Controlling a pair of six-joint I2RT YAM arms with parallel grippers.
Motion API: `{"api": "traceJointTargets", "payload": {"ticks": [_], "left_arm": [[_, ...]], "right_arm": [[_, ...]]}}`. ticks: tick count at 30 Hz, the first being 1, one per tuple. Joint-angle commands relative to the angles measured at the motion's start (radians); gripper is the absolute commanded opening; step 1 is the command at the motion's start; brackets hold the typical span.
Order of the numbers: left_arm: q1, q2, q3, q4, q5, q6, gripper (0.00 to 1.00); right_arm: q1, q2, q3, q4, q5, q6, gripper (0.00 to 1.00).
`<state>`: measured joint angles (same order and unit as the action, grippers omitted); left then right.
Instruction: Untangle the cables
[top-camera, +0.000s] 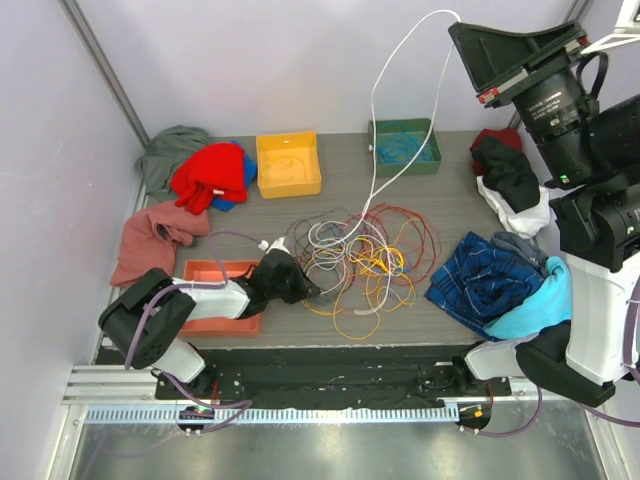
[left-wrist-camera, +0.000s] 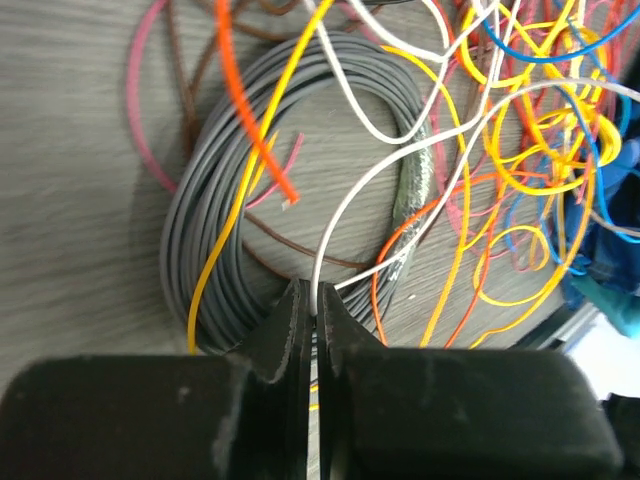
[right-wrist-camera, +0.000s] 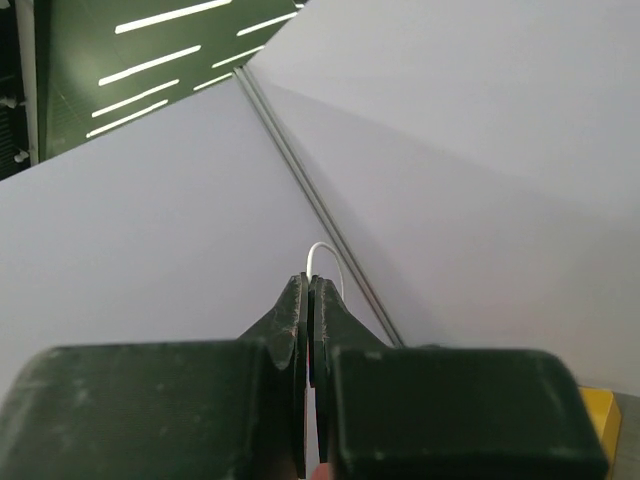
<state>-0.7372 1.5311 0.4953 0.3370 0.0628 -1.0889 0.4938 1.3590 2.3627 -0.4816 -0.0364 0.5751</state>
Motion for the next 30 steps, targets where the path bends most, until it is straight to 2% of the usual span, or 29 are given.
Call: {"api": "traceJointTargets", "payload": {"ticks": [1,2,4,5,6,11,18,22,26,30], "left_arm": [[0.007,-0.154,-0.015,-0.158,-0.084,0.087,0.16],[0.006,-0.196,-0.012,-0.191,-0.098,0.101,0.44],[0.004,-0.337,-0.003,-0.234,-0.154,0.124,0.70],[0.004,-0.388,0.003,-0.259,-0.170,0.148,0.92],[0.004,-0.431,0.009,-0.310,-0.188,0.162,1.00],[0.002,-0.705,0.046,-0.437,-0.270,0.224,1.00],[0.001,-0.928,0.100,-0.540,-0.299,0.323,1.00],[0.001,-0.947,0.103,-0.436,-0.264,0.447,1.00],[-0.011,-0.910,0.098,-0.256,-0.238,0.556,1.00],[-0.080,-0.870,0.065,-0.075,-0.239,0.704,1.00]], "right_arm": [[0.003,-0.029,-0.100,0.052,-0.008,0.017,0.01],[0.003,-0.041,-0.120,0.057,-0.005,0.014,0.01],[0.003,-0.047,-0.160,0.063,0.003,0.005,0.01],[0.003,-0.050,-0.171,0.064,0.003,-0.003,0.01],[0.005,-0.052,-0.193,0.067,0.004,-0.003,0.01],[0.005,-0.078,-0.308,0.095,-0.005,-0.003,0.01],[0.005,-0.130,-0.526,0.139,-0.023,0.012,0.01],[0.005,-0.144,-0.597,0.138,-0.052,0.043,0.01],[0.005,-0.144,-0.603,0.112,-0.083,0.083,0.01],[0.005,-0.136,-0.579,0.080,-0.121,0.109,0.01]]}}
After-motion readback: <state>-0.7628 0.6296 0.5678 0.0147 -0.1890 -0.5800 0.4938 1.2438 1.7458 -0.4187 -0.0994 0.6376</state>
